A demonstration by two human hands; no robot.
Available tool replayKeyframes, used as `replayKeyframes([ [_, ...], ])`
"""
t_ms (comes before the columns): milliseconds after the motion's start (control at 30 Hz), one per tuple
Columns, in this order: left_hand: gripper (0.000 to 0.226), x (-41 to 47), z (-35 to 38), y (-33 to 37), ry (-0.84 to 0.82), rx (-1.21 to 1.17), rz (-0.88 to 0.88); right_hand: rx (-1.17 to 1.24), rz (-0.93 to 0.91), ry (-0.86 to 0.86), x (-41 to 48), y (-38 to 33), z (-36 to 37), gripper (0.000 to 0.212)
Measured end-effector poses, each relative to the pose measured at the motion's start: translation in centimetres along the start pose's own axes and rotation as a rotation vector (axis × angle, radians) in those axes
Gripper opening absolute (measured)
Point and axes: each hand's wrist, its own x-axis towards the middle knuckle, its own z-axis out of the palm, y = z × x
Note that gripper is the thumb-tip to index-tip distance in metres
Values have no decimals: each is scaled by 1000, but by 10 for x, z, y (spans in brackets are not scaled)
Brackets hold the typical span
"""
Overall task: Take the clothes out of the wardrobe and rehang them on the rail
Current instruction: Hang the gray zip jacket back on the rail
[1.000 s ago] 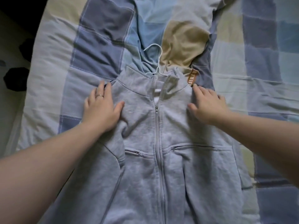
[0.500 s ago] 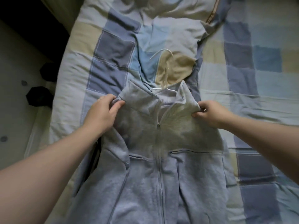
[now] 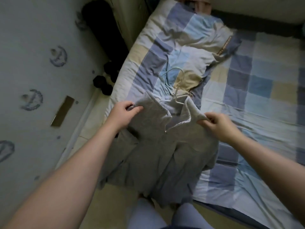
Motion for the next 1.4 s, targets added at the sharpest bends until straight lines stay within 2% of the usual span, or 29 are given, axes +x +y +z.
replayKeyframes([
  [133, 38, -79, -31, 22, 142, -79, -28, -6, -51, -132, -42, -29, -12, 6],
  [267, 32, -145, -68, 29, 301, -77, -29, -197, -86, -263, -58, -40, -23, 10],
  [333, 33, -177, -90, 27, 372, -94, -44, -342, -143, -252, -61, -51, -29, 15],
  [400, 30, -210, -108, 24, 433, -74, -69, -390, -212, -177, -62, -68, -29, 24],
  [567, 19, -293, -137, 15, 572, 86, -103, -171, -340, 43, -79, -143, -23, 23],
  [633, 24, -331, -143, 9, 646, 125, -123, -75, -421, 84, -99, -182, -21, 16],
  [700, 35, -348, -147, 2, 757, 140, -151, -12, -514, 63, -116, -210, -26, 12],
  [767, 41, -377, -155, -2, 926, 133, -165, 25, -688, -15, -146, -231, -23, 9],
  [867, 46, -421, -163, -1, 1103, 64, -75, -58, -875, -138, -185, -248, -19, 13],
  [967, 46, -463, -166, 4, 1130, -37, 24, -113, -867, -251, -220, -257, -7, 19],
  [1100, 42, -517, -172, 1, 1142, -88, 123, 185, -809, -193, -269, -279, 1, 16],
  [1133, 41, -531, -173, 0, 1145, -86, 147, 197, -794, -170, -280, -286, 4, 14],
  [1267, 42, -583, -172, -1, 1141, -75, 222, -51, -857, -120, -323, -307, 21, 16],
  [1400, 46, -635, -166, -4, 1169, -72, 222, -76, -874, -128, -358, -310, 36, 15],
])
